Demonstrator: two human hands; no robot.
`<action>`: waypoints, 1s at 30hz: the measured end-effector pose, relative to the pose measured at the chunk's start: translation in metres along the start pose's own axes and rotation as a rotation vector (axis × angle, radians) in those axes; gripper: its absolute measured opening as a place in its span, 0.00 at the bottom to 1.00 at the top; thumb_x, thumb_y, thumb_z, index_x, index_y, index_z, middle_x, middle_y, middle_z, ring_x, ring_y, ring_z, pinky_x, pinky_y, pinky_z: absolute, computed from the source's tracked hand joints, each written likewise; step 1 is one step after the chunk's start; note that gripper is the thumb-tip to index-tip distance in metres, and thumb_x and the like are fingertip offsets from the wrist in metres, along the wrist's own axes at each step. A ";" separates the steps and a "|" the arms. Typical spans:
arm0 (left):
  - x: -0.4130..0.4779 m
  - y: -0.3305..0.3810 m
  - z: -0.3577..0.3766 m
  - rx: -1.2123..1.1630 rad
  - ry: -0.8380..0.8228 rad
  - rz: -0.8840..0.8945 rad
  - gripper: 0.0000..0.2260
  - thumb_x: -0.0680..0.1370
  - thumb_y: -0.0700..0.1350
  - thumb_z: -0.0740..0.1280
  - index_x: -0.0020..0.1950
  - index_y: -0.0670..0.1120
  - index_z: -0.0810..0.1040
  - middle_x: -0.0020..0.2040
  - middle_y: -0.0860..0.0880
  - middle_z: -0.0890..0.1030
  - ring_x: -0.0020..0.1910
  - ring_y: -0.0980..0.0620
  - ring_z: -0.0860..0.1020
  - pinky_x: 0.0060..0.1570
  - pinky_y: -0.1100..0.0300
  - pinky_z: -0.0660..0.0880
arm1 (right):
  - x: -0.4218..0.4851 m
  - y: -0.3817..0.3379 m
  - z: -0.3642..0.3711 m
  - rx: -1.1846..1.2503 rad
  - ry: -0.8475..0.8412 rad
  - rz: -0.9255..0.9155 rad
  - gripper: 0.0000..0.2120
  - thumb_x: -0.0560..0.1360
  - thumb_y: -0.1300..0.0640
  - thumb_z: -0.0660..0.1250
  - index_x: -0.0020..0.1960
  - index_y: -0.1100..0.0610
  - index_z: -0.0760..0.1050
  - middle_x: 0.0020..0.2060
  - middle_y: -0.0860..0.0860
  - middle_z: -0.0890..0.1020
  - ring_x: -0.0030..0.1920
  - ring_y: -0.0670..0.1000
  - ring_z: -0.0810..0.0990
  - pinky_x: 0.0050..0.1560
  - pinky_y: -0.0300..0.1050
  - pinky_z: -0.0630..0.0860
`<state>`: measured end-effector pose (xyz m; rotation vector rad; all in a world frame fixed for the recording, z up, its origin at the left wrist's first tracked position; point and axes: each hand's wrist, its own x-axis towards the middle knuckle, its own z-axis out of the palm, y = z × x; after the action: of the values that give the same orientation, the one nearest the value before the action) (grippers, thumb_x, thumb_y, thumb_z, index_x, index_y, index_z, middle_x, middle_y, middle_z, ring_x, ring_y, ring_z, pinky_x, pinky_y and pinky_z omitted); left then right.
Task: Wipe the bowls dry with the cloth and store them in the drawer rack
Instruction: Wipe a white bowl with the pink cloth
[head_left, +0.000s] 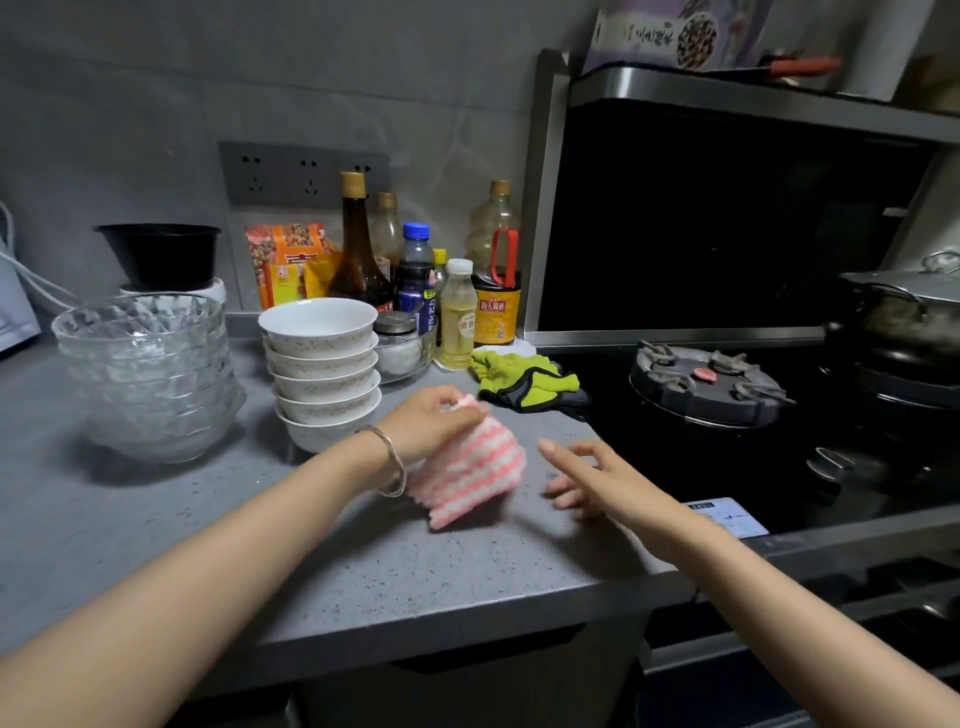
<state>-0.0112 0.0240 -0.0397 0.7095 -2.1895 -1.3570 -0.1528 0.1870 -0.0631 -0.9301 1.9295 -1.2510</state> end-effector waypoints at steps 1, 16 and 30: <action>-0.003 0.003 -0.002 -0.059 0.051 0.002 0.07 0.78 0.48 0.66 0.41 0.50 0.74 0.30 0.54 0.75 0.23 0.64 0.72 0.23 0.72 0.65 | -0.005 -0.006 0.005 0.054 -0.064 0.034 0.40 0.64 0.34 0.67 0.67 0.55 0.62 0.46 0.57 0.84 0.44 0.52 0.82 0.49 0.46 0.78; -0.085 0.021 -0.073 -0.122 0.154 0.090 0.08 0.75 0.39 0.70 0.46 0.47 0.71 0.36 0.48 0.83 0.37 0.49 0.80 0.34 0.61 0.77 | -0.028 -0.073 0.054 0.264 -0.067 -0.334 0.10 0.72 0.63 0.71 0.52 0.59 0.78 0.42 0.52 0.84 0.46 0.48 0.81 0.46 0.38 0.78; -0.133 0.034 -0.128 0.221 0.215 0.221 0.01 0.74 0.43 0.70 0.43 0.48 0.82 0.38 0.51 0.83 0.34 0.61 0.80 0.35 0.69 0.77 | -0.035 -0.111 0.094 -0.199 0.011 -0.646 0.05 0.69 0.57 0.74 0.44 0.56 0.81 0.34 0.45 0.81 0.33 0.37 0.75 0.37 0.28 0.72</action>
<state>0.1638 0.0365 0.0271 0.6361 -2.1883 -0.8962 -0.0340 0.1389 0.0134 -1.7474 1.8448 -1.4136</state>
